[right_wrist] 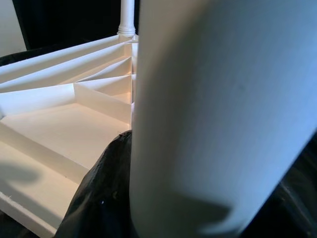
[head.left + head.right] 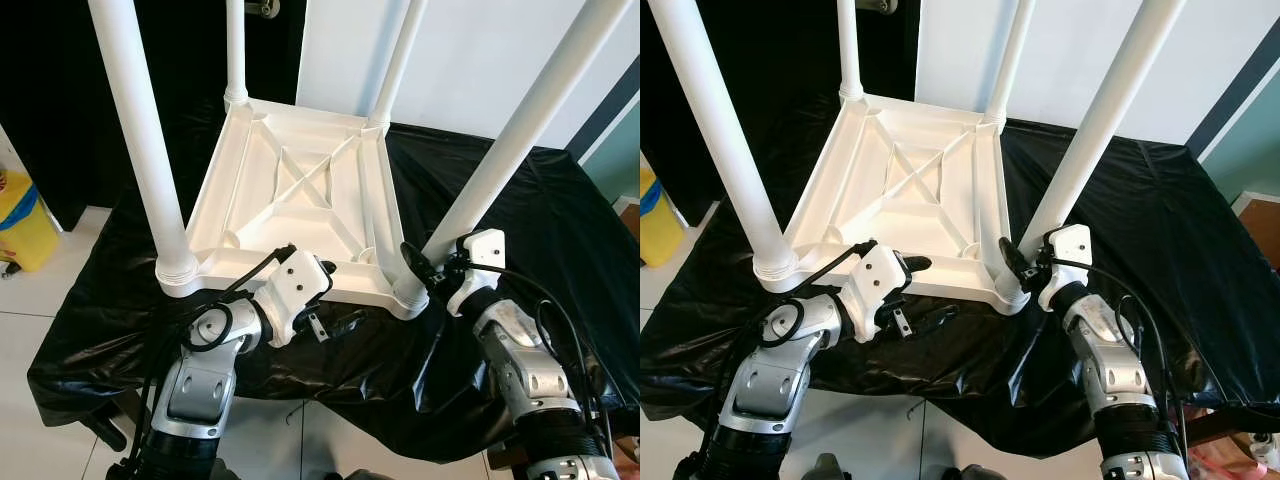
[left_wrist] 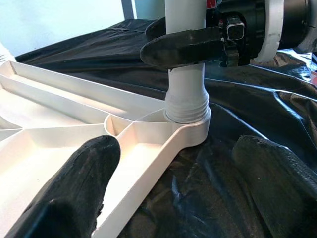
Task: Building children table
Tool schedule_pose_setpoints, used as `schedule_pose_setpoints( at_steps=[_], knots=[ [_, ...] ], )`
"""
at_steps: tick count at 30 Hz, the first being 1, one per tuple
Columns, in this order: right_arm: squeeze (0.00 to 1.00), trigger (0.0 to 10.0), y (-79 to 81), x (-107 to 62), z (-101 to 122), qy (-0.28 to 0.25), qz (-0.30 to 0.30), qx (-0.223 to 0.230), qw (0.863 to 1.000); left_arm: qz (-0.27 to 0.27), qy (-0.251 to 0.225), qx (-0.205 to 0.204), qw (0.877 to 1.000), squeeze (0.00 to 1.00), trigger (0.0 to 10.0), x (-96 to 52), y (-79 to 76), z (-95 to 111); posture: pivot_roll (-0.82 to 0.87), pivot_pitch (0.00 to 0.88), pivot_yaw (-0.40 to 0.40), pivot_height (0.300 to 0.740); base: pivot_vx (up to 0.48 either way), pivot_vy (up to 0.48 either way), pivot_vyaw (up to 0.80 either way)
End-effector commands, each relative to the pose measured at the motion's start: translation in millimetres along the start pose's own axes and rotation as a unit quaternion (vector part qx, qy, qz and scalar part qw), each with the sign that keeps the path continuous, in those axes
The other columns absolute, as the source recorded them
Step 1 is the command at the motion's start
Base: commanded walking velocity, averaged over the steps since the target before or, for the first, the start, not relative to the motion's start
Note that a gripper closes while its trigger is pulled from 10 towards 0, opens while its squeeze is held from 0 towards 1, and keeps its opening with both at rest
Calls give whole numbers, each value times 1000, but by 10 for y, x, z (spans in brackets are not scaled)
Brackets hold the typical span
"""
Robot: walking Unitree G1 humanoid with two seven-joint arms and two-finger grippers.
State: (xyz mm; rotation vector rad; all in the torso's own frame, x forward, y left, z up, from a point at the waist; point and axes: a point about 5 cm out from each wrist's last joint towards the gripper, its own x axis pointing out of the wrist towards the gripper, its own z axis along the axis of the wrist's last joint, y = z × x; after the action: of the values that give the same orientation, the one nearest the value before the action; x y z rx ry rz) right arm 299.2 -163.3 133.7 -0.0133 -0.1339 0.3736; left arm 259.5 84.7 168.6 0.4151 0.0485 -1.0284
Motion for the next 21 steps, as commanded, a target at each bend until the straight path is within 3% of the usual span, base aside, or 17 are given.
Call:
schedule_pose_setpoints(
  at_steps=[1,4,11,21],
  knots=[
    [0,10000,17,-12,-43,15,-9,-4,1000,65,-9,3,998,0,10000,24,45,46,184,48,-181,740,0,0,0],
    [0,10000,129,-19,-70,18,-49,10,999,65,-10,4,998,0,10000,26,46,50,188,44,-185,740,0,0,0],
    [0,10000,192,-32,-127,35,-117,20,992,64,-10,3,998,0,10000,32,35,50,191,39,-189,740,0,0,0],
    [0,10000,304,-4,-101,29,-142,38,989,63,-12,6,998,0,10000,44,42,60,194,22,-185,740,0,0,0]
  ],
)
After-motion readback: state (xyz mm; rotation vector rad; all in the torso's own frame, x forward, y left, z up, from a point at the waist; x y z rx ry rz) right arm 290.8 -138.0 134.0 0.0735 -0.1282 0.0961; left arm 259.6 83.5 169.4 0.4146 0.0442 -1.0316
